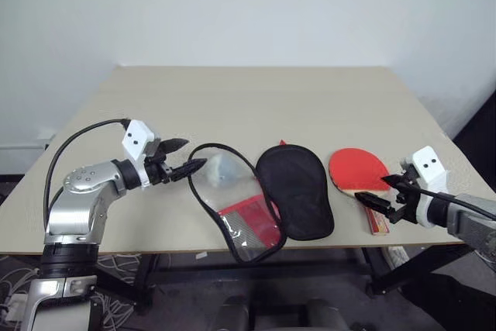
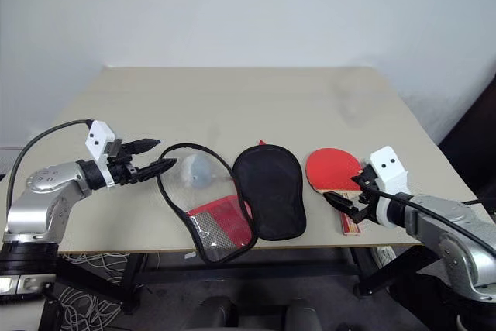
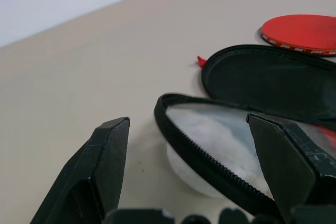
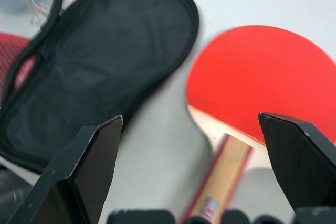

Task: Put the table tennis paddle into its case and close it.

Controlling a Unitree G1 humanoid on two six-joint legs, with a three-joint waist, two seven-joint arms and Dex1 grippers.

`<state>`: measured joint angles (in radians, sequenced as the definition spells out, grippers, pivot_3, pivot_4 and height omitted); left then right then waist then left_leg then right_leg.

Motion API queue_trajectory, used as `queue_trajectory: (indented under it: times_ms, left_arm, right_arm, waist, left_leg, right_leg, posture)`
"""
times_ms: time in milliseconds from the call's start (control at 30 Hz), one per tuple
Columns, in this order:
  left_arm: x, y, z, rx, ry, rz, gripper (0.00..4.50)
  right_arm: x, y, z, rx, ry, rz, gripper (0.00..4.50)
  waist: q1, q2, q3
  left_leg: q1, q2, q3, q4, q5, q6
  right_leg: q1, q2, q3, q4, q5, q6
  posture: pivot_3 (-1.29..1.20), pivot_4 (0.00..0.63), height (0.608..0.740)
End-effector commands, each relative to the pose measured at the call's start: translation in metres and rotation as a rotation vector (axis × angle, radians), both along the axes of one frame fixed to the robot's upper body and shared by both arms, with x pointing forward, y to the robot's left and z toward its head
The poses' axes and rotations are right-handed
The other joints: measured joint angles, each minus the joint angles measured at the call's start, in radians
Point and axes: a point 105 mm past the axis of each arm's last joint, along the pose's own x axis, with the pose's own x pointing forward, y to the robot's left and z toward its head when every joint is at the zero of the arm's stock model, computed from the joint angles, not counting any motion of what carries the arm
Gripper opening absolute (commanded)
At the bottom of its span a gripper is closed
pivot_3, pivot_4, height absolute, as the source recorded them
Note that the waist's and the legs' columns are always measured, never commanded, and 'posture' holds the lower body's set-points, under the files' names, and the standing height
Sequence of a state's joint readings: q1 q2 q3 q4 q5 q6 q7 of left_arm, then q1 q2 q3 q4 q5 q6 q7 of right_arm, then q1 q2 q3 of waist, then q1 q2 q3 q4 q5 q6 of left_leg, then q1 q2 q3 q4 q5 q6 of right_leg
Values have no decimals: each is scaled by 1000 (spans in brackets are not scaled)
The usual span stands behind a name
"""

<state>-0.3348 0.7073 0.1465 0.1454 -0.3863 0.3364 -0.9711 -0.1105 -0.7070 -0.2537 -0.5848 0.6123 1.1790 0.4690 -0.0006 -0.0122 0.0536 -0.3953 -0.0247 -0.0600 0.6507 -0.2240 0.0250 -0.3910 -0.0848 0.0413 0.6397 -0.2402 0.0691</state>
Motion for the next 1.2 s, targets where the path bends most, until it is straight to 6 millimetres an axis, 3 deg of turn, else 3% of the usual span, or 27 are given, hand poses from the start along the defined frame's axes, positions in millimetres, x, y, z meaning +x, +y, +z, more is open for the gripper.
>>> queue_trajectory:
  times_ms: [33,433,933,1033,1200]
  left_arm:
    - [7,4,22,8,-75,-18,3764]
    - [14,7,29,28,-90,-39,3764]
    - [18,22,51,53,-142,8,3764]
    - [17,24,52,58,-145,15,3810]
    - [15,27,53,62,-150,29,3810]
  right_arm:
    - [7,-3,20,21,-71,-97,4500]
    - [-4,-10,-15,3,73,-252,4500]
    - [21,-25,-64,-19,160,-503,4500]
    - [24,-28,-69,-8,163,-547,3933]
    - [24,-31,-74,3,181,-576,2066]
  waist:
    - [1,0,0]
    - [4,0,0]
    - [-1,0,0]
    - [-1,0,0]
    - [-1,-1,-1]
  left_leg:
    - [0,0,0,0,0,0]
    - [0,0,-1,-1,0,0]
    - [0,0,0,-1,0,0]
    - [0,0,0,-1,0,0]
    - [1,0,0,-1,0,0]
  right_leg:
    - [0,0,0,0,0,0]
    - [0,1,-1,0,1,1]
    - [0,1,-1,0,1,1]
    - [-1,1,0,1,1,1]
    - [0,1,0,1,1,1]
  posture:
    - [0,0,740]
    - [0,0,740]
    - [0,0,740]
    - [0,0,740]
    - [0,0,740]
